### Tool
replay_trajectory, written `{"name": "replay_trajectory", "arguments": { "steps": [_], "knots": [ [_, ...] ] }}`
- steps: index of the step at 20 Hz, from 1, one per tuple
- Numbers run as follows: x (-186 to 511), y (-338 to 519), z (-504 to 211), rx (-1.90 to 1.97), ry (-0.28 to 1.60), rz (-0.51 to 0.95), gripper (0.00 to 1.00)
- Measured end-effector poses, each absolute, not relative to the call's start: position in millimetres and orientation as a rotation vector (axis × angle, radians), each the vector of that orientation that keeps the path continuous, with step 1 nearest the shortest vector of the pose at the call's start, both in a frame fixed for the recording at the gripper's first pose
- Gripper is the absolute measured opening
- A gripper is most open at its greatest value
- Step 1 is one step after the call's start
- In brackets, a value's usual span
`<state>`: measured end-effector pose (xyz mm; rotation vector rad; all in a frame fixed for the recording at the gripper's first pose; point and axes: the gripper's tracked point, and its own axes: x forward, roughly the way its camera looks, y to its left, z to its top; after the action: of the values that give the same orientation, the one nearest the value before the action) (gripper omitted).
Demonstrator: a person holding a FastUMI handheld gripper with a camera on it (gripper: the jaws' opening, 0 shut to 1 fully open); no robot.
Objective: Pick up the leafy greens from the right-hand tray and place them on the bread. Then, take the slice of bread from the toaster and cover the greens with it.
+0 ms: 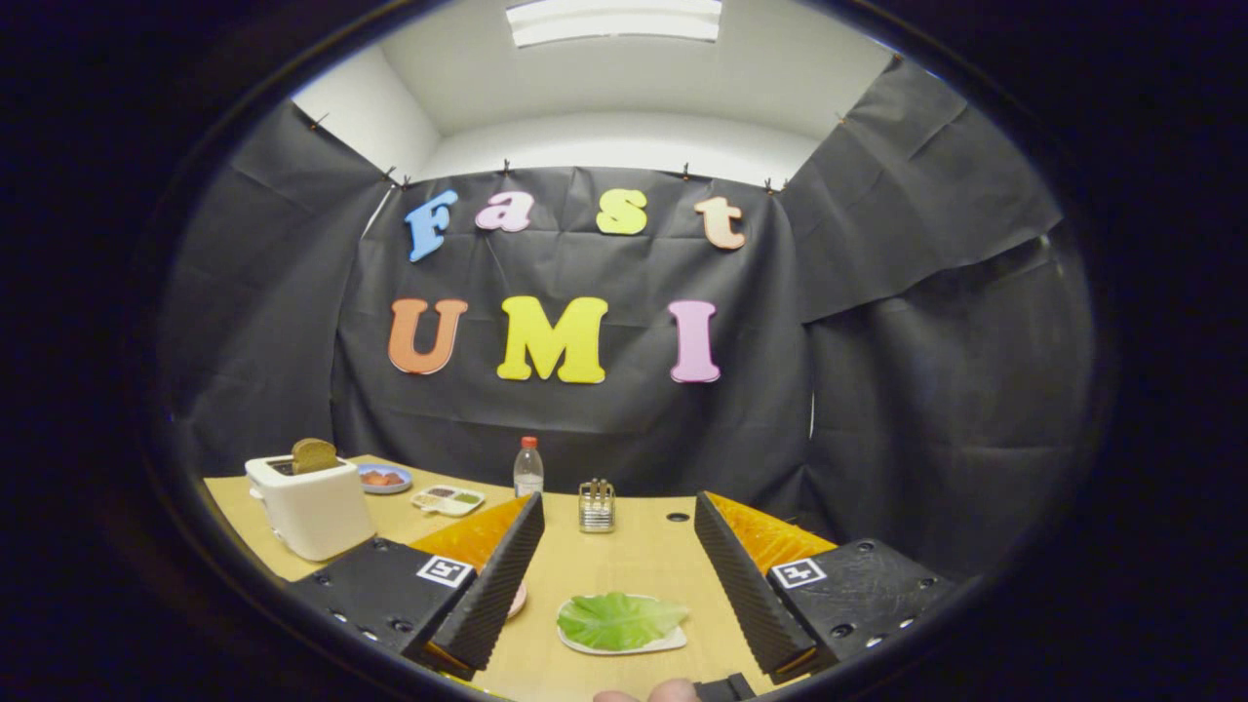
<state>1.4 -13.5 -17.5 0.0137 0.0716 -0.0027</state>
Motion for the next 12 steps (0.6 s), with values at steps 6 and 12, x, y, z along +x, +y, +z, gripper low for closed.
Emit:
{"name": "replay_trajectory", "arguments": {
  "steps": [6,12],
  "knots": [
    [4.4,-13.9,-23.5,-0.011,0.087,0.03,0.95],
    [19.1,-28.2,-51.5,0.108,0.21,0.067,0.95]
  ]
}}
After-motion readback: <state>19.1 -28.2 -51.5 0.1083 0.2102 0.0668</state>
